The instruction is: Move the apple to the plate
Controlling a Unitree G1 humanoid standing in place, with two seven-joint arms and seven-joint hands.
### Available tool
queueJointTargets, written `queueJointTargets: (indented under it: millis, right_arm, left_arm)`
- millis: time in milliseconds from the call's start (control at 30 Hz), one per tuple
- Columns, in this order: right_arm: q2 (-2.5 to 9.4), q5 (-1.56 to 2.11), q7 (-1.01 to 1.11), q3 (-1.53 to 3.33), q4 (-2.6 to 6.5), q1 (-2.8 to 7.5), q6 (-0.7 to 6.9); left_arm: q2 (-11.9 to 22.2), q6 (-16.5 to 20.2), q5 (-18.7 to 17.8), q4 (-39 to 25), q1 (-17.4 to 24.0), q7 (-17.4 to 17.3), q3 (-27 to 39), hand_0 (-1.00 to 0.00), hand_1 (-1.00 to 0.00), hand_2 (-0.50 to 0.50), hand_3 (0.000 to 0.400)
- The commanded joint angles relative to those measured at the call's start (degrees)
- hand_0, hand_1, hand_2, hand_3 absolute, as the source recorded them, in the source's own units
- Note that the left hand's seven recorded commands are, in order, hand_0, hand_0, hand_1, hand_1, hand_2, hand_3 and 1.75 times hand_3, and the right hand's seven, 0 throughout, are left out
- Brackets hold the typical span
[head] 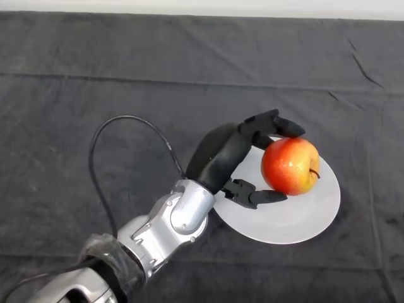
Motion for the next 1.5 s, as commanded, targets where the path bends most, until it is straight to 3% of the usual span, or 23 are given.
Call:
queueJointTargets:
  millis: [33,400,433,467,500,533,567,600,1033,1500]
  right_arm:
    - [4.51,0.98,-0.16,-0.73,6.13,6.44,5.35]
    - [4.48,0.89,-0.16,-0.84,6.29,6.39,5.24]
    - [4.48,0.88,-0.16,-0.85,6.30,6.38,5.24]
    - [4.48,0.87,-0.16,-0.87,6.31,6.38,5.23]
    - [4.48,0.86,-0.16,-0.88,6.33,6.37,5.22]
    - [4.47,0.85,-0.16,-0.89,6.34,6.37,5.21]
    - [4.47,0.84,-0.16,-0.90,6.35,6.37,5.20]
    - [4.47,0.83,-0.16,-0.91,6.36,6.36,5.20]
    - [4.45,0.69,-0.17,-1.05,6.43,6.34,5.14]
    - [4.46,0.58,-0.18,-1.15,6.37,6.36,5.18]
  left_arm:
    - [-0.25,-1.51,-0.51,1.25,-4.33,0.29,-1.83,-1.00,-1.00,0.00,0.400]
    - [-0.15,-1.56,1.34,4.46,-5.49,2.04,-5.16,-1.00,-1.00,0.00,0.400]
    - [-0.14,-1.44,1.57,4.61,-5.58,2.19,-5.41,-0.60,-1.00,0.20,0.400]
    - [-0.12,-1.29,1.75,4.71,-5.67,2.30,-5.63,-0.52,-0.95,0.22,0.381]
    - [-0.09,-1.13,1.89,4.75,-5.75,2.37,-5.80,0.00,-0.59,0.30,0.237]
    - [-0.05,-0.95,2.02,4.77,-5.84,2.40,-5.97,0.00,-0.36,0.18,0.144]
    - [-0.01,-0.80,2.10,4.76,-5.91,2.40,-6.08,0.00,-0.26,0.13,0.105]
    - [0.05,-0.65,2.17,4.74,-6.00,2.35,-6.18,0.00,0.00,0.00,0.000]
    - [1.68,0.09,1.62,2.91,-5.98,0.83,-5.28,0.00,0.00,0.00,0.000]
    - [7.59,-1.12,-1.72,-2.20,-5.53,-1.53,3.94,0.00,0.00,0.00,0.000]
